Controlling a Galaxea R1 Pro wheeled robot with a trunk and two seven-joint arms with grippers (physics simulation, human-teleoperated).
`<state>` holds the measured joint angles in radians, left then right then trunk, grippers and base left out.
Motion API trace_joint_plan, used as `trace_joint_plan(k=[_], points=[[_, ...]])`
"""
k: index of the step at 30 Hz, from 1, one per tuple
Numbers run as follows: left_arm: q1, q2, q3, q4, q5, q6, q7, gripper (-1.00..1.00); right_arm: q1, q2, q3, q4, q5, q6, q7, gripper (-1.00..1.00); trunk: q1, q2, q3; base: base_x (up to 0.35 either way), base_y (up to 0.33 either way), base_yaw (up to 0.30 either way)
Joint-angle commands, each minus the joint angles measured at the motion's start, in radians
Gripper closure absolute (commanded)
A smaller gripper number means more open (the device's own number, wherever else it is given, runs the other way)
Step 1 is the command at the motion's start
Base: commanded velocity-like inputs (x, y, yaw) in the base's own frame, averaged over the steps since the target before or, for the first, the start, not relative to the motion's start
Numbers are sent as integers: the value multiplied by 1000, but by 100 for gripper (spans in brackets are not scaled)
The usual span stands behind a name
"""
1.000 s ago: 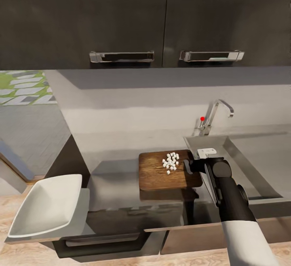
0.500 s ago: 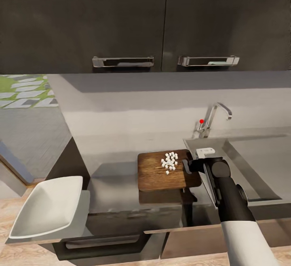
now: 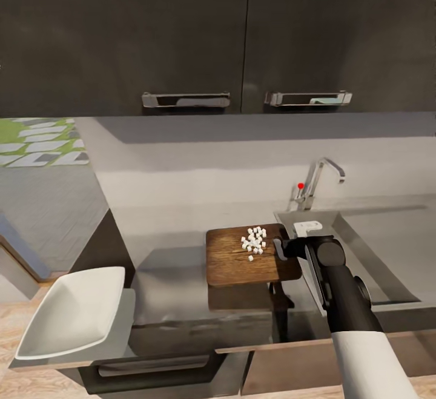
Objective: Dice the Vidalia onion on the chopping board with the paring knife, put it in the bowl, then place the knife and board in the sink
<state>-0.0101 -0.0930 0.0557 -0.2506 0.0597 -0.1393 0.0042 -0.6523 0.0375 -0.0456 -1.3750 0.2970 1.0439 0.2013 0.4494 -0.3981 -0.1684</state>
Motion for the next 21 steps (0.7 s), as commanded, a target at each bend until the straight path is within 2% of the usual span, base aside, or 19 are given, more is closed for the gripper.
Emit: trace_joint_plan(k=[1,21], points=[[-1,-1,4,1,6,-2,-1,-100,-1,1,-2,-1,10,3,10,100,1,-2,0,0,0,0],[-1,-1,4,1,6,-2,-1,-100,0,1,-2,-1,8,3,11,100,1,-2,30,0,0,0]])
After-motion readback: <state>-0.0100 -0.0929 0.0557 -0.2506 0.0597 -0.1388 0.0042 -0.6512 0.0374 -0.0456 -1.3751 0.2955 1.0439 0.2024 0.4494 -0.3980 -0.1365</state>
